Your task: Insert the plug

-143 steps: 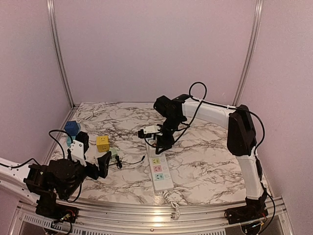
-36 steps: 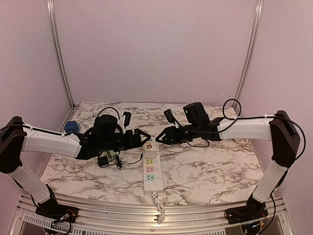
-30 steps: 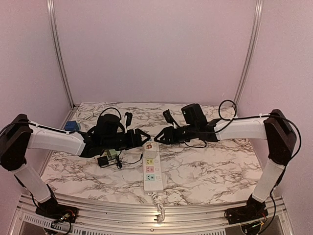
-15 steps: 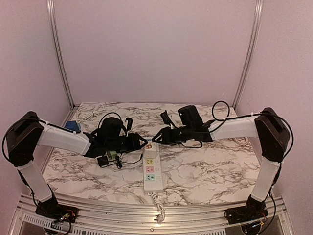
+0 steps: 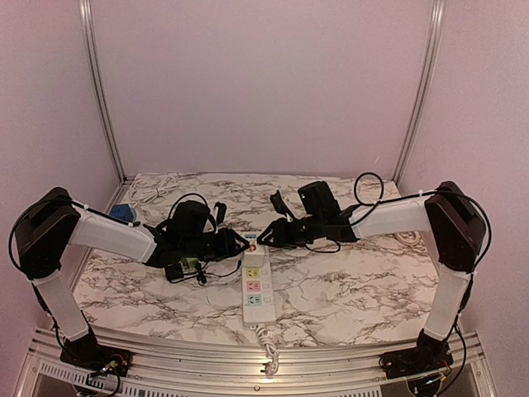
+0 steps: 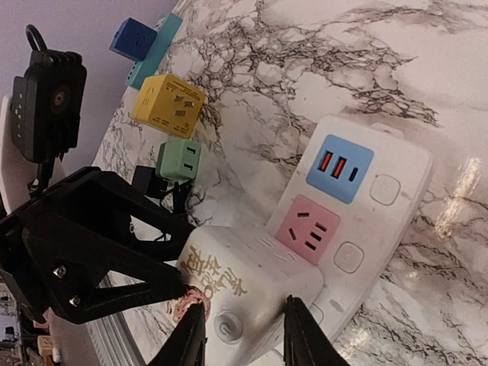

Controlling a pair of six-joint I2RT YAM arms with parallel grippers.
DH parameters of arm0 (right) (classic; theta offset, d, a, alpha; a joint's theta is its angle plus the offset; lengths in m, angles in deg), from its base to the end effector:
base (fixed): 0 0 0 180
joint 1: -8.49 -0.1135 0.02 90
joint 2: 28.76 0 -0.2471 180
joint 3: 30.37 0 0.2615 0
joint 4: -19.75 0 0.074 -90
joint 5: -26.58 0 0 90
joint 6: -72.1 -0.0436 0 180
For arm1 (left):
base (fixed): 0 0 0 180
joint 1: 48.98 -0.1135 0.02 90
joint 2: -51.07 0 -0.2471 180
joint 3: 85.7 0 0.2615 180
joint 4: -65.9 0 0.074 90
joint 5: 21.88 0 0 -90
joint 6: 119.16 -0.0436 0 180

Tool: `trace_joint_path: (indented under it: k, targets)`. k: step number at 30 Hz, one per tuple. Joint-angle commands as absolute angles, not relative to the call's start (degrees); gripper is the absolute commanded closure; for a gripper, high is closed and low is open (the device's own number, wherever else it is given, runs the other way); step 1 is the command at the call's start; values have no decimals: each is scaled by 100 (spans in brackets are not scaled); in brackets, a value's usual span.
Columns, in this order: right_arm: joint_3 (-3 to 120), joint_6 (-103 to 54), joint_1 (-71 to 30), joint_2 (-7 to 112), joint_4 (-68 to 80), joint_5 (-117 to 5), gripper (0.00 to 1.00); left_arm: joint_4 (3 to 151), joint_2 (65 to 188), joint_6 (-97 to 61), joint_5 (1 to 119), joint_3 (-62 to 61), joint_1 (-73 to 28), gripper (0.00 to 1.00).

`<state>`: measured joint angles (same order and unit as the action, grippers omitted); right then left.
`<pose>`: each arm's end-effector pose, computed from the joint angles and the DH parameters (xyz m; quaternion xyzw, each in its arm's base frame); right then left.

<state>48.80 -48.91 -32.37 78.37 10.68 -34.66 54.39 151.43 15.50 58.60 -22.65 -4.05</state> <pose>0.2989 0.2863 0.1594 -0.1848 0.8543 0.4335 0.2193 0.2624 -0.2719 0.1471 0.0461 0.8441 -0.4230 0.3263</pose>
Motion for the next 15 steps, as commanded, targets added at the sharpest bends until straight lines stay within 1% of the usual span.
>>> trace_joint_path:
  k: [1, 9, 15]
  targets:
    - [5148, -4709, -3355, 8104, 824, -3643, 68, 5604, 15304, 1549, 5817, -2362, -433, 68]
    - [5427, -4463, -3555, 8399, 356, -3872, 70, 5796, 15309, 1556, 5925, -2427, -434, 79]
    - [5410, -4199, -3775, 8419, -2, -4239, 72, 5791, 15328, 1575, 5935, -2553, -425, 84]
